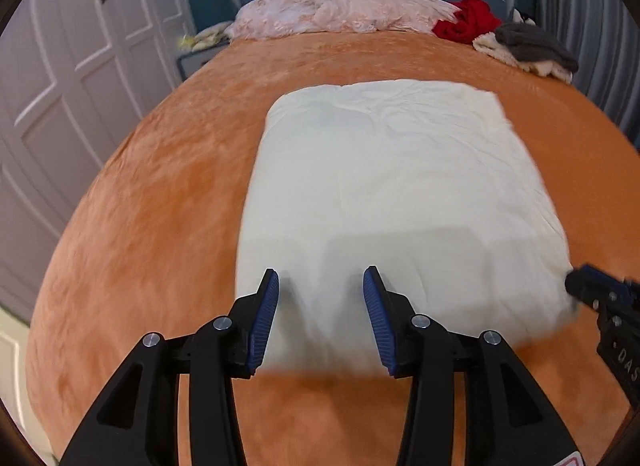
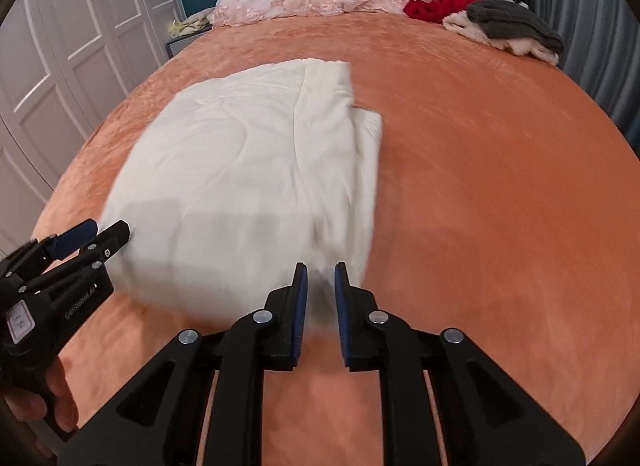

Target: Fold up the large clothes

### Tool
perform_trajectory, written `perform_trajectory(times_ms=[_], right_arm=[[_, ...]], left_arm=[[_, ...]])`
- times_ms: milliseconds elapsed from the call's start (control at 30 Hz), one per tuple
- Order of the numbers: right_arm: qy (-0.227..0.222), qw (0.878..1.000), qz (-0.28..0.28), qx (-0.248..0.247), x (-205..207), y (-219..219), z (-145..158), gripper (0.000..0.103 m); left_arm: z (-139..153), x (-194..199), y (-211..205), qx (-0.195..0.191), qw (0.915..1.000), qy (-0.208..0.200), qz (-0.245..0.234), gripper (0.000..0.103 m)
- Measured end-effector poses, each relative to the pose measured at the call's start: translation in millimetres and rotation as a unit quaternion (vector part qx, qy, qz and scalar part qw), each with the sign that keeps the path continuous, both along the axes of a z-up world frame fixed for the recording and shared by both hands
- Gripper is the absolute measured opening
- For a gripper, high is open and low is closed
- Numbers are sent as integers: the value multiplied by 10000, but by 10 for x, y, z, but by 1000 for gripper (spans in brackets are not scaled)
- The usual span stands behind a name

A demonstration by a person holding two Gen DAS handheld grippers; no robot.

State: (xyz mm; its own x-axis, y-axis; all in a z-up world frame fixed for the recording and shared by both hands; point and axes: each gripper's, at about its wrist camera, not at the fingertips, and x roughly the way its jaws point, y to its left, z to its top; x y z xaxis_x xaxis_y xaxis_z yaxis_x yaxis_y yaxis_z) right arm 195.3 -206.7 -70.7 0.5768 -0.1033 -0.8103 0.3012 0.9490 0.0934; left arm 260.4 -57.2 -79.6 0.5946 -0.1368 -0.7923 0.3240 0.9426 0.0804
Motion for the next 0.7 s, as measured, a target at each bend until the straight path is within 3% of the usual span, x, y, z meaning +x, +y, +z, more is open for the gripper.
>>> perform_trajectory(times_ms=[67, 133, 200, 367, 500, 700], right_arm=[[-47, 10000, 25, -18, -271, 98, 101, 17], [-125, 9999, 25, -58, -513, 179, 187, 32], [-176, 9997, 33, -173, -772, 272, 262, 43], [-228, 9989, -23, -399, -1267, 460, 354, 57], [-274, 9988, -211, -341, -1620, 529, 386, 70], [-387, 9979, -243, -459, -1966, 651, 434, 78]], left_arm=[[94, -198, 88, -55, 9999, 87, 65, 43], [178, -438, 148, 9, 9999, 86, 101, 45], [242, -675, 194, 69, 9999, 38, 135, 60], [366, -1245, 294, 117, 9998, -55, 167, 68], [407, -1608, 346, 171, 9996, -116, 195, 71], [417, -1942, 382, 153, 9997, -33, 188, 71]])
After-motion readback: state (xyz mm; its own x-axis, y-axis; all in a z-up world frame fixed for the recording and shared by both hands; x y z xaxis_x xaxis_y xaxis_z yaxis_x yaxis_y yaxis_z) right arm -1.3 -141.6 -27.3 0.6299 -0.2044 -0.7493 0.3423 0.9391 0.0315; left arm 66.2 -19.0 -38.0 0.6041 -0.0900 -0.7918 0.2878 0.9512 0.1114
